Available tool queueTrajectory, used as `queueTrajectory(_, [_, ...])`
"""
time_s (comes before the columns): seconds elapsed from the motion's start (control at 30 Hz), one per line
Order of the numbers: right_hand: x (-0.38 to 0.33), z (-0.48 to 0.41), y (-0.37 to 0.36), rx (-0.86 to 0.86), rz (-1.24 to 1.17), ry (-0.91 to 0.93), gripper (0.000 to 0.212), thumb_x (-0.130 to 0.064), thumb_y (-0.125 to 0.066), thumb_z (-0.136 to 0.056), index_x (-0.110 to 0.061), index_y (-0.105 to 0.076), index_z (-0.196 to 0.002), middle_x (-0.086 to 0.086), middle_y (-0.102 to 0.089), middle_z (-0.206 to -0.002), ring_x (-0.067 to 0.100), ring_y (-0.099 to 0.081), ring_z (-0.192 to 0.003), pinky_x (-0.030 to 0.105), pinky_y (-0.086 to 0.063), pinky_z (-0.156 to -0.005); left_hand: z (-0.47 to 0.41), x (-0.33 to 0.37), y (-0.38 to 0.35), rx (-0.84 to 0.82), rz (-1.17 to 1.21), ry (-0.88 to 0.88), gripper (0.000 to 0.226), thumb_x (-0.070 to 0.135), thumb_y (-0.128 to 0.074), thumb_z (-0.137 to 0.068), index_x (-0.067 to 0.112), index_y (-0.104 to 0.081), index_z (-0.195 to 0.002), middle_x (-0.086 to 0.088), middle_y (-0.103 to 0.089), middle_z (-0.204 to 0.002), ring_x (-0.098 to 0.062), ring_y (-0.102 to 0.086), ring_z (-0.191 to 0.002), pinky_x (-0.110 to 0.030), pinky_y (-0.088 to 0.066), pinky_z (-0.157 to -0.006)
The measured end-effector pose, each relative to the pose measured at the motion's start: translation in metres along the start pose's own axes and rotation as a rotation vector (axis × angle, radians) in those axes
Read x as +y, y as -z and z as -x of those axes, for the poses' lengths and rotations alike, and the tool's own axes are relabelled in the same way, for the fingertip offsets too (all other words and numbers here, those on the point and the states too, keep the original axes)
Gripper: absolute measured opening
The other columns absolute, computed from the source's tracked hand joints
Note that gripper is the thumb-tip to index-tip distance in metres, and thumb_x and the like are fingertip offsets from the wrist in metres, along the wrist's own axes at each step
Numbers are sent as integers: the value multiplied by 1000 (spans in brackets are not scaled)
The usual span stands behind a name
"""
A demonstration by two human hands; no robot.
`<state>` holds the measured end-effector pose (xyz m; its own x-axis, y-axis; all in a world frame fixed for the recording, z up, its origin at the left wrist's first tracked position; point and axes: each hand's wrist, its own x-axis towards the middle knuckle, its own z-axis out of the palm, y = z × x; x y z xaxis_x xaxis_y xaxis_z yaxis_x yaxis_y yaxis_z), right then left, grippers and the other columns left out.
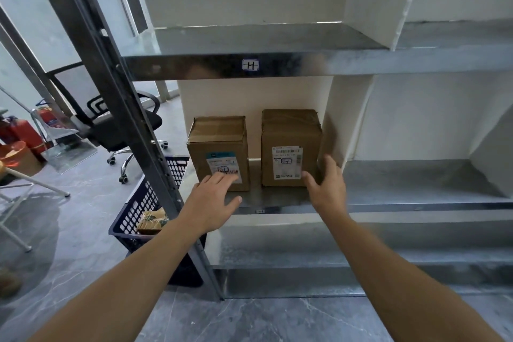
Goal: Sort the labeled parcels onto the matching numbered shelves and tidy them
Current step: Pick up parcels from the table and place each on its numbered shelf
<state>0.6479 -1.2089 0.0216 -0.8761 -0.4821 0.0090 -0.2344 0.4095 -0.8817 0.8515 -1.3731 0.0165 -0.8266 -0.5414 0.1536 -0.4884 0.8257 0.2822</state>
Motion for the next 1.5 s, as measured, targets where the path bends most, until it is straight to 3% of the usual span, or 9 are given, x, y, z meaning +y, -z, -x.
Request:
queueTrajectory(0.37, [33,122,34,-114,780,322,51,-47,-46,-101,-22,-42,-146,3,-44,-151,26,-40,-139,44,-34,-114,59,29,3,-53,-100,-147,51,45,-48,-94,23,-44,-140,-1,-51,-137,-22,-46,-123,-41,-37,-102])
queueTrajectory(0.63, [75,193,115,-81,998,114,50,-46,-43,-101,-22,-43,-145,7,-46,-147,31,-44,-135,46,-34,-110,82,116,-26,-123,-73,-381,50,44,-49,-96,25,-43,-142,0,-48,-141,-21,-45,-126,-38,-35,-105])
queueTrajectory(0.97, [165,251,275,155,1013,-220,44,-46,-46,-98,-22,-50,-134,6,-56,-133,31,-52,-125,43,-42,-97,66,326,-81,-204,-66,-726,52,48,-49,-93,28,-43,-141,2,-49,-139,-22,-45,-125,-36,-35,-103])
queueTrajectory(1.3, [262,318,534,370,1077,-496,50,-49,-43,-100,-24,-42,-143,6,-49,-139,31,-48,-128,45,-41,-100,88,628,-142,-206,62,-1010,51,45,-53,-92,26,-46,-139,1,-51,-136,-24,-48,-122,-36,-34,-99])
queueTrajectory(1.5, [299,346,633,424,1069,-658,48,-51,-40,-101,-24,-45,-140,8,-48,-140,32,-46,-131,51,-37,-106,102,746,-177,-242,90,-1115,52,43,-55,-90,25,-48,-139,1,-53,-135,-24,-48,-122,-39,-36,-99])
